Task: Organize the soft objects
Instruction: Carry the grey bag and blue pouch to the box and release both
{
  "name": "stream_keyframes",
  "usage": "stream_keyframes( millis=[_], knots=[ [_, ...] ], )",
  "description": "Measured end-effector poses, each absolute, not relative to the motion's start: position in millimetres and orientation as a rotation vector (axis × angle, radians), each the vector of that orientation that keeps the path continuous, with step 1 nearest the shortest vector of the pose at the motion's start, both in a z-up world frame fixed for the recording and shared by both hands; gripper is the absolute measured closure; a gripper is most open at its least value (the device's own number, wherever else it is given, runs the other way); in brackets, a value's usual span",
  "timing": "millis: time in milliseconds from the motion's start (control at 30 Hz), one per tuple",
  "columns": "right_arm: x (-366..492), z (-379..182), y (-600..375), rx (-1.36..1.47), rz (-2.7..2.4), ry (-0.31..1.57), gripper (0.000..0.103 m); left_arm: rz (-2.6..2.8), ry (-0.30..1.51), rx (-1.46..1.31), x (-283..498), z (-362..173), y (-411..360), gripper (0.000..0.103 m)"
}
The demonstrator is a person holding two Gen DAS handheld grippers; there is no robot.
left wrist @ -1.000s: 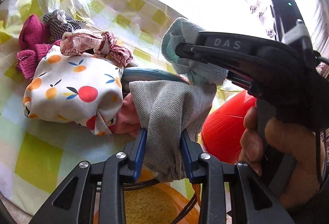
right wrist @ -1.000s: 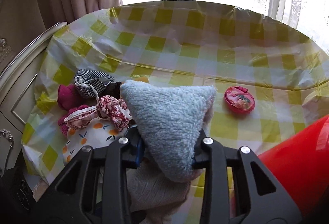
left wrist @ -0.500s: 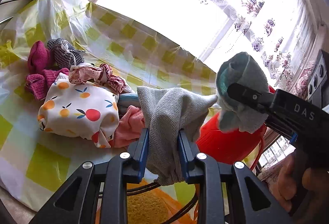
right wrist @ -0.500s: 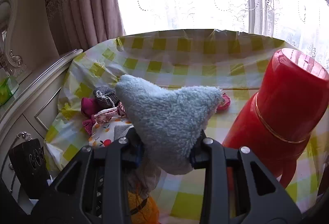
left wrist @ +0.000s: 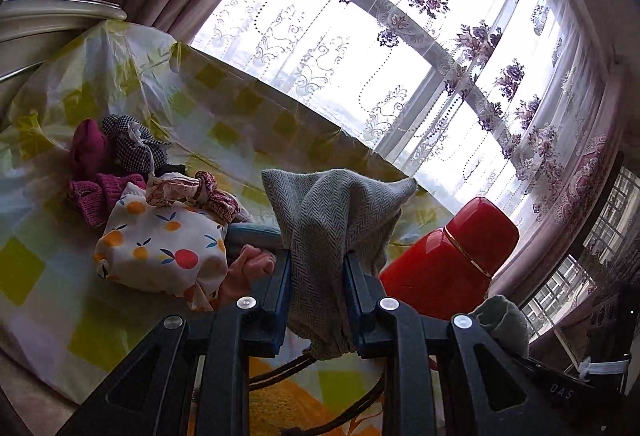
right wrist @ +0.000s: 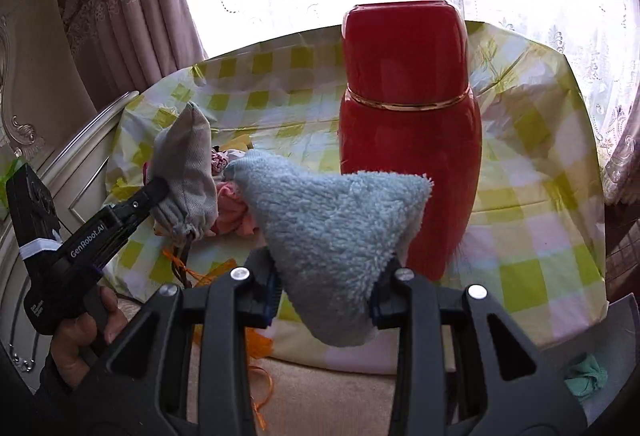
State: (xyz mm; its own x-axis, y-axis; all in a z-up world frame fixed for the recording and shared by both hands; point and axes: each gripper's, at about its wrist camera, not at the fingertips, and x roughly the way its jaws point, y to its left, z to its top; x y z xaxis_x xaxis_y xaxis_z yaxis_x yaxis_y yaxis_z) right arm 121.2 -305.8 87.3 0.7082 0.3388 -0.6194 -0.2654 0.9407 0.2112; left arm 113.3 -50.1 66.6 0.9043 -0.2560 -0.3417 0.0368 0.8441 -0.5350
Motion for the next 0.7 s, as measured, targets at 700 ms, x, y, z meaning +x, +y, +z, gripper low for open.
stream_keyframes(
  millis=[700],
  knots=[
    [44.1, 69.5, -481.4, 0.246, 0.019, 0.755, 0.066, -0.563, 0.593, -0.533, 57.2, 81.1, -189.8, 0.077]
  ],
)
